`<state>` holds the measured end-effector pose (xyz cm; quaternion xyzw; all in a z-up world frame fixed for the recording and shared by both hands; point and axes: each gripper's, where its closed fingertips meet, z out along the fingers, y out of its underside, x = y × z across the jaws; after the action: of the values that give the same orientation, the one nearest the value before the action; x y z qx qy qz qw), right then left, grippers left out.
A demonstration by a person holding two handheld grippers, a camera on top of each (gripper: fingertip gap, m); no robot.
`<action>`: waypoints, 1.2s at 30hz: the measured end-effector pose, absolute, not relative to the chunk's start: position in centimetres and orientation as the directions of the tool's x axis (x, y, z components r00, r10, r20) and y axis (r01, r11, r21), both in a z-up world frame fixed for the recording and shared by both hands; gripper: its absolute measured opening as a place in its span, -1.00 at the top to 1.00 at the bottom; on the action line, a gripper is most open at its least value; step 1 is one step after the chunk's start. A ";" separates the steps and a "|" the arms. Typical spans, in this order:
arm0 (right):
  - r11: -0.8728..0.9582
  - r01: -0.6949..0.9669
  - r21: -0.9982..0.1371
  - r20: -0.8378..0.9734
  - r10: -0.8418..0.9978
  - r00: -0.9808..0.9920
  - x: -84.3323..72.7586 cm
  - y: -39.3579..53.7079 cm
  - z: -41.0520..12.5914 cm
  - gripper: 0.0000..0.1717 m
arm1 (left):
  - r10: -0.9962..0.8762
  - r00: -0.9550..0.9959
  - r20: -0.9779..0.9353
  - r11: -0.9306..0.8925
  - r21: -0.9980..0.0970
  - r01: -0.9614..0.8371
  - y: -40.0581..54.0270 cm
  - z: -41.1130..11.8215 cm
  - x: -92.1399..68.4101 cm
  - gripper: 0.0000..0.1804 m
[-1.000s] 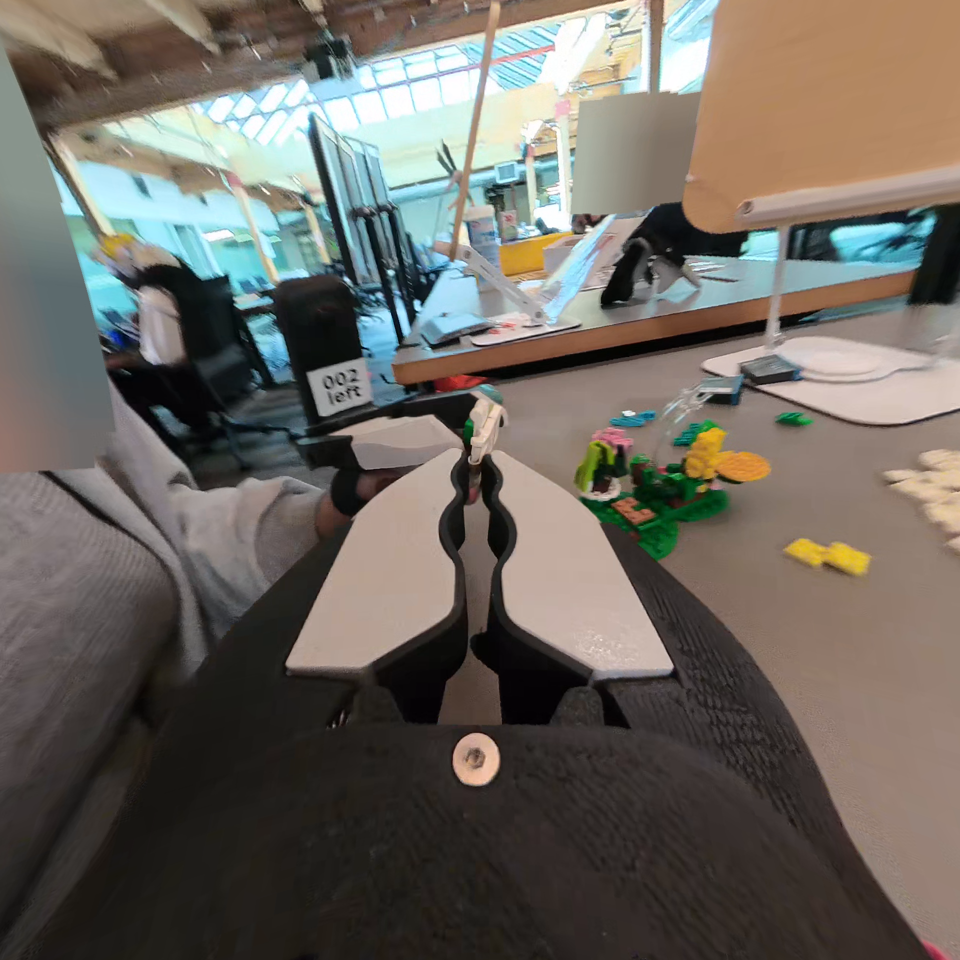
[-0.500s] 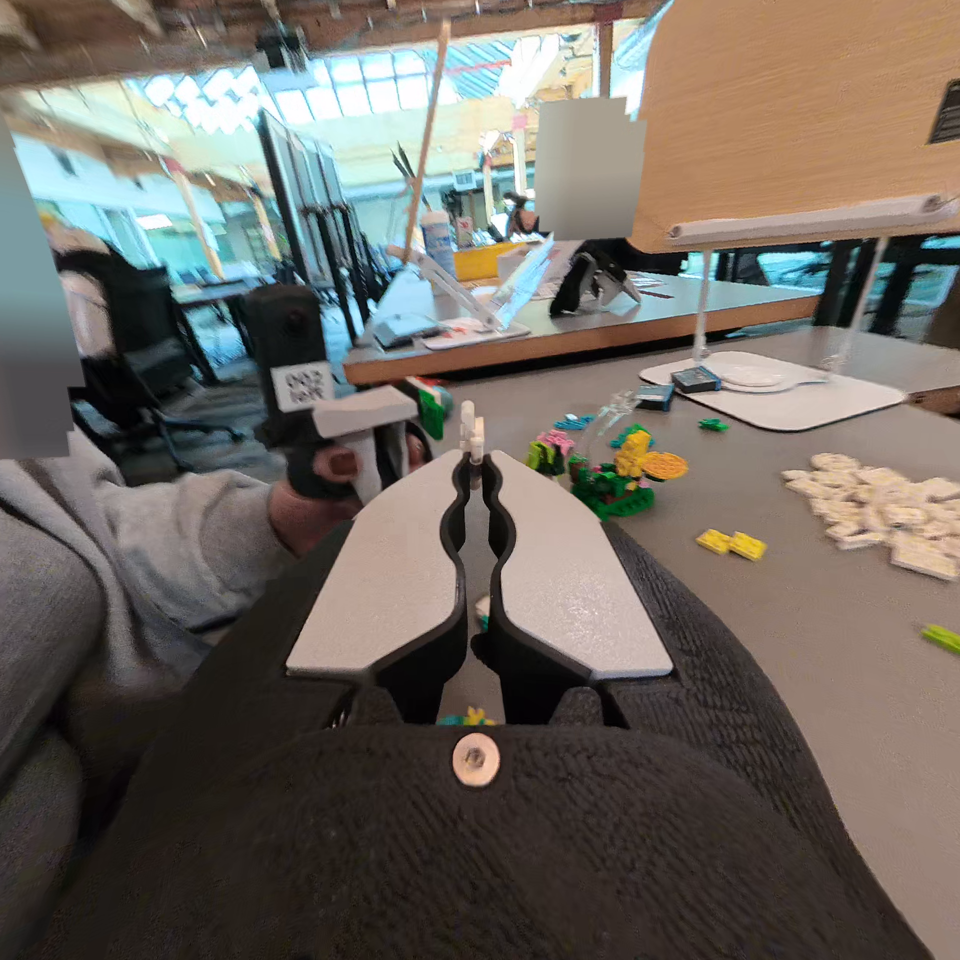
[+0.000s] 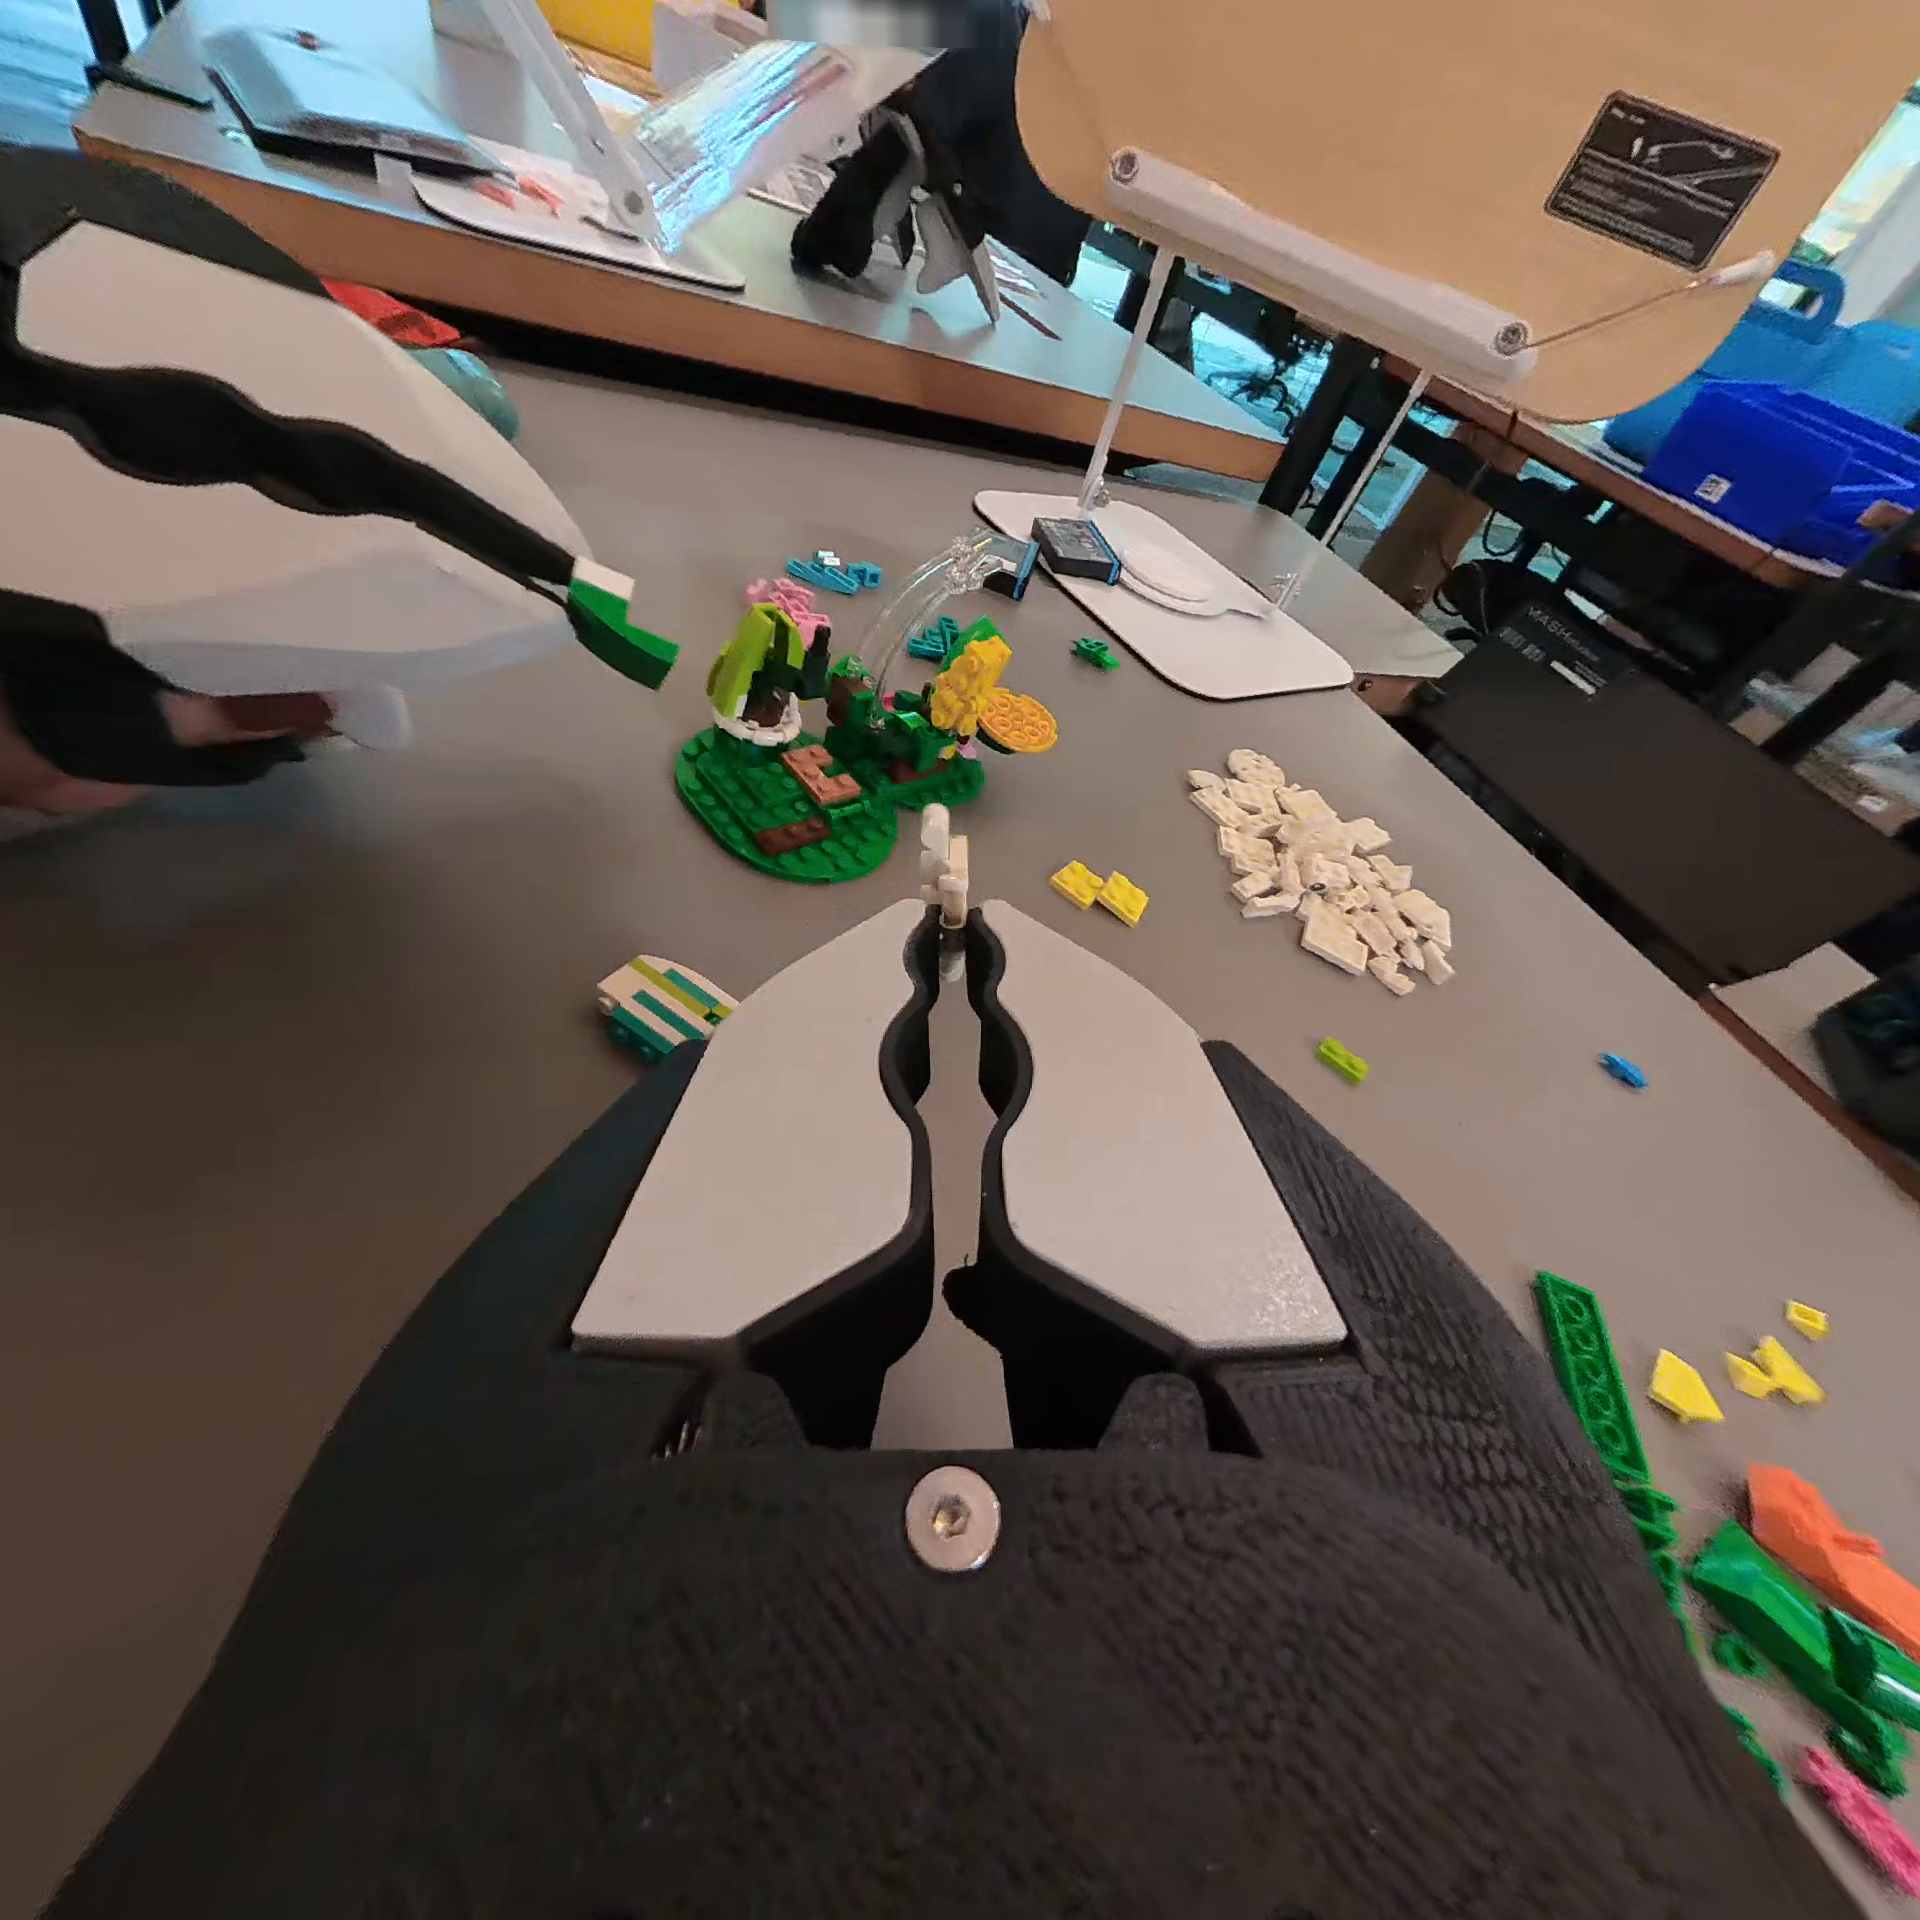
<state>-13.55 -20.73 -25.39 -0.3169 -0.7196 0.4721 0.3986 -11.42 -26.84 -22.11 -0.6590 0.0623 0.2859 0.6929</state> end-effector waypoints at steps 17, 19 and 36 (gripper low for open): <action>-0.438 0.272 -0.857 -0.478 0.476 -0.738 -11.4 -22.0 -20.9 0.97 | 0.362 0.835 -0.415 0.009 -0.894 -0.449 -27.4 -21.6 -12.0 0.96; -0.417 0.254 -0.873 -0.451 0.488 -0.747 -11.3 -22.3 -21.0 0.97 | 0.357 0.836 -0.418 0.008 -0.893 -0.450 -27.3 -21.7 -11.9 0.96; -0.211 0.009 -0.978 -0.171 0.768 -0.617 -12.5 -20.3 -20.9 0.97 | 0.093 0.722 -0.686 -0.372 -0.696 -0.614 -25.1 -27.5 -10.8 0.96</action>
<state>-12.53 -20.32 -20.95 -0.3428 -0.5665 0.6984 0.2718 -10.77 -25.09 -27.53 -0.7592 0.1715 0.3312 0.5335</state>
